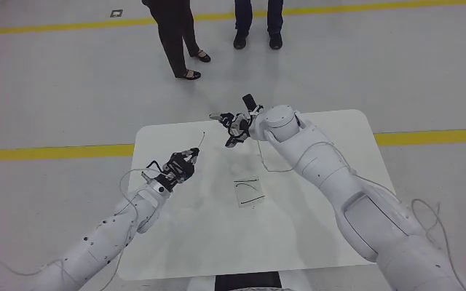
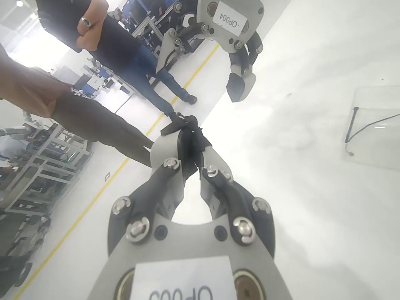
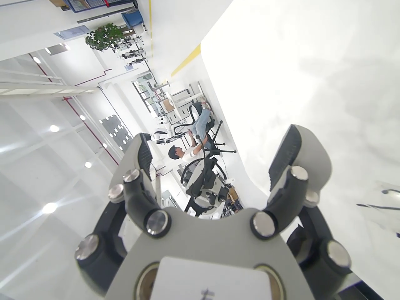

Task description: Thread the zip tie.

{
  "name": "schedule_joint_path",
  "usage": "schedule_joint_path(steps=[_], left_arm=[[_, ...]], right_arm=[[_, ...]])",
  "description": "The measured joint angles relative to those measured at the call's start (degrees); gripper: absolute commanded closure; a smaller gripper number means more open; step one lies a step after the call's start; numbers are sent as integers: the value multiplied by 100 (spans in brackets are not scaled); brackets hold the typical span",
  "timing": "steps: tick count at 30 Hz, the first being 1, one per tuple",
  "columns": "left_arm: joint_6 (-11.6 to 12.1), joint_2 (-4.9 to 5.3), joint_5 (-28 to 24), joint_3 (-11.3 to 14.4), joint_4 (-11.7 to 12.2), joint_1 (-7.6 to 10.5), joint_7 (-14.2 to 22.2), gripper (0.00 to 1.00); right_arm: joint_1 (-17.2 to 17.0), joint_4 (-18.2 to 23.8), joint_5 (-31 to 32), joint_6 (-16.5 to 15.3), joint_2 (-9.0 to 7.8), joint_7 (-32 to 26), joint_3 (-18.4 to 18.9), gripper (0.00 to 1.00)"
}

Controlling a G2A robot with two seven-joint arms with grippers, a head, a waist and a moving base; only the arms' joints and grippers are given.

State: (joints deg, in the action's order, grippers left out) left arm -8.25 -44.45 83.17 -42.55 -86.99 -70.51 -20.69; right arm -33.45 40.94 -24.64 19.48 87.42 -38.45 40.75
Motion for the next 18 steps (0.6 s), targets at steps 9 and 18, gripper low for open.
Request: schedule_joint_path(steps=[9,18], left_arm=[[383,-24,-594,-156,77,-23,-65,100],[2699,140,-1985,-782,415,-161,-531,100]], right_arm=[[1,-1,1,0,0,-1,-1,0],[1,-1,1,0,1,-1,-1,0]])
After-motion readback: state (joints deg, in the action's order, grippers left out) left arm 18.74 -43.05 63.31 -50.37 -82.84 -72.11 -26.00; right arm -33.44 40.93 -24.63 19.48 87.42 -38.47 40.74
